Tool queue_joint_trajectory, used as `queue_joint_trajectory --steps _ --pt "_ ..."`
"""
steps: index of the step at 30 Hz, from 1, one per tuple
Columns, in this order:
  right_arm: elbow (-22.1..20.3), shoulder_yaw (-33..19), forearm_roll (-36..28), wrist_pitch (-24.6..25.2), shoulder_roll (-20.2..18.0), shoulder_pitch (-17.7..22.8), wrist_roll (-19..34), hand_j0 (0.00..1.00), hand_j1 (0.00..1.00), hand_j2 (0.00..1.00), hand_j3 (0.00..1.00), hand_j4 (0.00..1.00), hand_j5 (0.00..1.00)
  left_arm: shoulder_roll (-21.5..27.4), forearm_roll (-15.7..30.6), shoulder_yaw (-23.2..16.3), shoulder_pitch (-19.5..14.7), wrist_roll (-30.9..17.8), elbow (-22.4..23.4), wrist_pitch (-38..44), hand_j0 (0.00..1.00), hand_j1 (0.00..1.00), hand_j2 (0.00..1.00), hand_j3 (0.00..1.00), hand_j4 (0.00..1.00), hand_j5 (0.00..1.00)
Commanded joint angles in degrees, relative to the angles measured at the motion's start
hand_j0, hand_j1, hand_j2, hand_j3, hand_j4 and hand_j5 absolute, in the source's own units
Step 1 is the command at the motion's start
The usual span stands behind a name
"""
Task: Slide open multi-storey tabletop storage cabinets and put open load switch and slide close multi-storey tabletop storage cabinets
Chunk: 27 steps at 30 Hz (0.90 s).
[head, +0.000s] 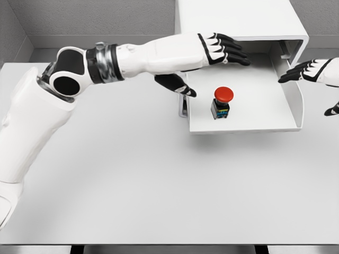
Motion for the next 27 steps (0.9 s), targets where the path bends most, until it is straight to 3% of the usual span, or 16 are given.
queue_joint_trajectory --steps 1,3,6,9,15,17,27 --pt "-1.0 0.1 -0.7 0.2 -0.2 0.5 -0.6 1.00 1.00 1.00 1.00 1.00 1.00 6.3 9.6 -0.4 0.1 -0.2 -3.2 0.2 1.00 1.00 1.00 1.00 1.00 1.00" --pt "-1.0 0.1 -0.8 0.2 -0.3 1.4 -1.5 1.00 1.00 1.00 1.00 1.00 1.00 14.5 19.2 -3.2 0.0 -0.2 -5.6 0.2 1.00 1.00 1.00 1.00 1.00 1.00" --pt "-0.9 0.0 -3.4 0.2 -1.1 2.9 -1.6 1.00 1.00 1.00 1.00 1.00 1.00 21.9 23.1 -5.4 0.4 -0.2 -6.6 0.2 1.00 1.00 1.00 1.00 1.00 1.00" --pt "-1.0 0.0 -6.0 0.2 -1.1 5.2 -1.7 1.00 1.00 1.00 1.00 1.00 1.00 27.1 23.7 -6.4 0.6 -0.2 -9.2 0.2 1.00 1.00 1.00 1.00 1.00 1.00" --pt "-2.4 0.0 -7.5 0.2 -0.5 6.2 -1.8 1.00 1.00 1.00 1.00 1.00 1.00 30.4 25.6 -6.3 4.3 -0.2 -9.5 0.2 1.00 1.00 1.00 1.00 1.00 1.00" --pt "-2.8 0.0 -8.6 0.2 -0.5 6.2 -2.0 1.00 1.00 1.00 1.00 1.00 1.00 32.7 25.3 -6.3 4.6 -0.2 -9.3 0.2 1.00 1.00 1.00 1.00 1.00 1.00" --pt "-3.0 0.1 -10.8 0.2 0.2 9.0 -2.7 1.00 1.00 1.00 1.00 1.00 1.00 34.0 25.3 -6.3 5.6 -0.2 -9.4 0.2 1.00 1.00 1.00 1.00 1.00 1.00"
